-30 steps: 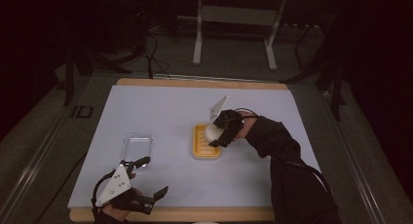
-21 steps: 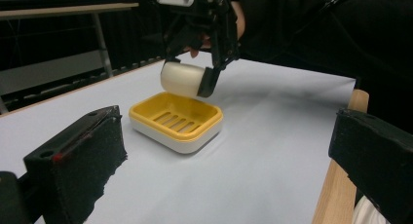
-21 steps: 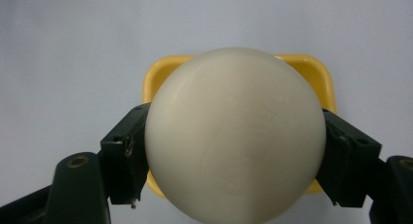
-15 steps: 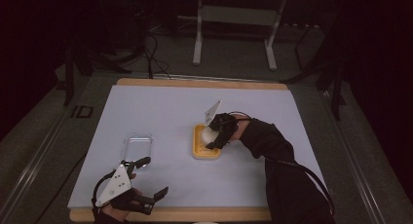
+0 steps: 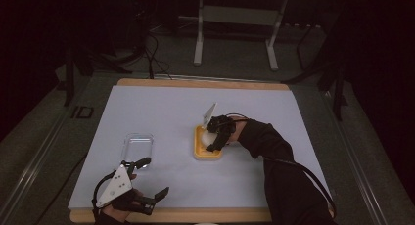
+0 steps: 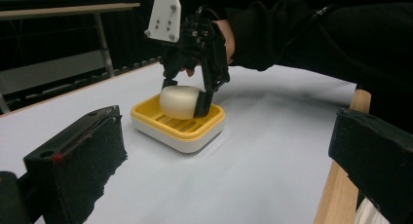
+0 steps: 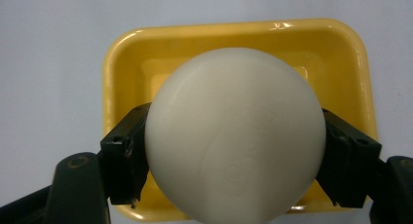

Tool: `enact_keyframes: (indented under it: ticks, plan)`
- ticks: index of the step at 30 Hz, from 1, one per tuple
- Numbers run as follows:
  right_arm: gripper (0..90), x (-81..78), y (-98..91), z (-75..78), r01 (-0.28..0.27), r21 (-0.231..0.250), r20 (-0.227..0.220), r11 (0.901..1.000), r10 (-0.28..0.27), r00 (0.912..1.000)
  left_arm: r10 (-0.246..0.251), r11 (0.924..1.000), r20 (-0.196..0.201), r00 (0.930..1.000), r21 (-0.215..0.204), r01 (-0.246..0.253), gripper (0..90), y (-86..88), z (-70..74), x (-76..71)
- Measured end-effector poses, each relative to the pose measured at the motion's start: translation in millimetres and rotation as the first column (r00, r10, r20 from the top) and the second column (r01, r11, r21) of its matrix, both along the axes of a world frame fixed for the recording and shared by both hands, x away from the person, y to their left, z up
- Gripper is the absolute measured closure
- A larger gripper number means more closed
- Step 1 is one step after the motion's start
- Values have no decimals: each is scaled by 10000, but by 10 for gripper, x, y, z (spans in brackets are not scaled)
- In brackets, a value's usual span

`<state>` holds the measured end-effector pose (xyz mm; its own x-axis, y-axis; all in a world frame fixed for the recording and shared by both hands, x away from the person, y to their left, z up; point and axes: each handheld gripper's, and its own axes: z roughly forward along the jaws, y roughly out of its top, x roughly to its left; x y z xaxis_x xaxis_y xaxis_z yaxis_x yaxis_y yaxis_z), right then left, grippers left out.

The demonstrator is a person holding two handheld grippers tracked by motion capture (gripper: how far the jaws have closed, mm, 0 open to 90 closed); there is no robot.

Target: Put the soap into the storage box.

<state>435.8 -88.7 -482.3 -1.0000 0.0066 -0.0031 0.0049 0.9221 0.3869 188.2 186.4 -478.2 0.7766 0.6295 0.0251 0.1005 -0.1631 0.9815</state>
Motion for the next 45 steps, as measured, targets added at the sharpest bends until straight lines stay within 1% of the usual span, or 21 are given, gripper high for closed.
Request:
enact_keyframes:
  ticks: [2, 3, 4, 6, 11, 13, 14, 16, 22, 24, 26, 32, 34, 36, 38, 39, 42, 43, 44, 45]
  plan:
    - [250, 4, 3, -8, 22, -7, 3, 10000, -22, 10000, -30, 10000, -2, 10000, 10, 30, 1, -3, -1, -2]
    - [250, 8, 11, -27, 40, -26, 187, 10000, -39, 9998, -44, 10000, -7, 10000, 26, 44, 1, -5, -2, -1]
    - [250, 14, 16, -42, 35, 25, 215, 10000, -36, 9998, -47, 10000, -14, 10000, 46, 47, 1, -6, -3, 0]
    - [250, 19, 28, -66, 103, -51, 249, 9999, -102, 9996, -59, 10000, -16, 10000, 52, 59, 1, -6, -3, 1]
    - [249, 21, 58, -140, 101, -213, 103, 9997, -99, 9999, -66, 10000, -20, 10000, 46, 66, 1, -6, -3, 0]
    - [249, 25, 74, -169, 179, -237, 43, 9996, -178, 9998, -71, 10000, -21, 10000, 60, 71, 1, -8, -3, 0]
    - [249, 29, 77, -172, 211, -150, -12, 9997, -212, 9998, -77, 9999, -22, 10000, 68, 77, 1, -9, -4, 0]
    - [248, 24, 87, -172, 336, -165, -56, 9993, -337, 9994, -91, 9999, -21, 10000, 68, 91, 1, -10, -4, -1]
    - [245, 36, 104, -167, 341, -305, -106, 9990, -345, 9993, -108, 9999, -40, 9999, 84, 109, 1, -13, -4, 0]
    - [238, 41, 111, -149, 424, -300, -192, 9987, -430, 9989, -113, 9999, -44, 9999, 87, 113, 1, -13, -4, 0]
    - [238, 43, 114, -114, 511, -159, -260, 9986, -515, 9983, -117, 9999, -44, 9999, 86, 117, 1, -13, -4, 0]
    - [219, 26, 131, -20, 539, -425, 0, 9976, -539, 9985, -139, 9999, -51, 9999, 84, 140, 1, -18, -5, 0]
    - [217, 24, 125, 47, 558, -265, 64, 9981, -556, 9984, -135, 9999, -38, 9999, 83, 135, 1, -19, -5, 0]
    - [217, 24, 107, 107, 621, 23, -69, 9981, -621, 9980, -133, 9999, -46, 9999, 89, 134, 1, -18, -5, 1]
    - [217, 25, 102, 126, 649, 73, -55, 9979, -649, 9979, -138, 9998, -56, 9999, 111, 138, 1, -19, -6, 3]
    - [218, 27, 80, 177, 817, 144, -170, 9966, -815, 9965, -140, 9998, -58, 9999, 112, 140, 1, -20, -6, 3]
    - [223, 21, 47, 220, 976, 219, -254, 9950, -970, 9950, -142, 9998, -44, 9999, 116, 142, 1, -21, -7, 4]
    - [223, 21, 47, 220, 976, 219, -254, 9950, -970, 9950, -142, 9998, -44, 9999, 116, 142, 1, -21, -7, 4]
    - [223, 8, 39, 234, 1102, 235, -203, 9936, -1098, 9938, -135, 9998, -41, 9999, 124, 135, 1, -21, -6, 3]
    - [203, -1, 31, 254, 1237, 212, -162, 9921, -1234, 9922, -130, 9998, -51, 9999, 119, 131, 1, -22, -7, 3]
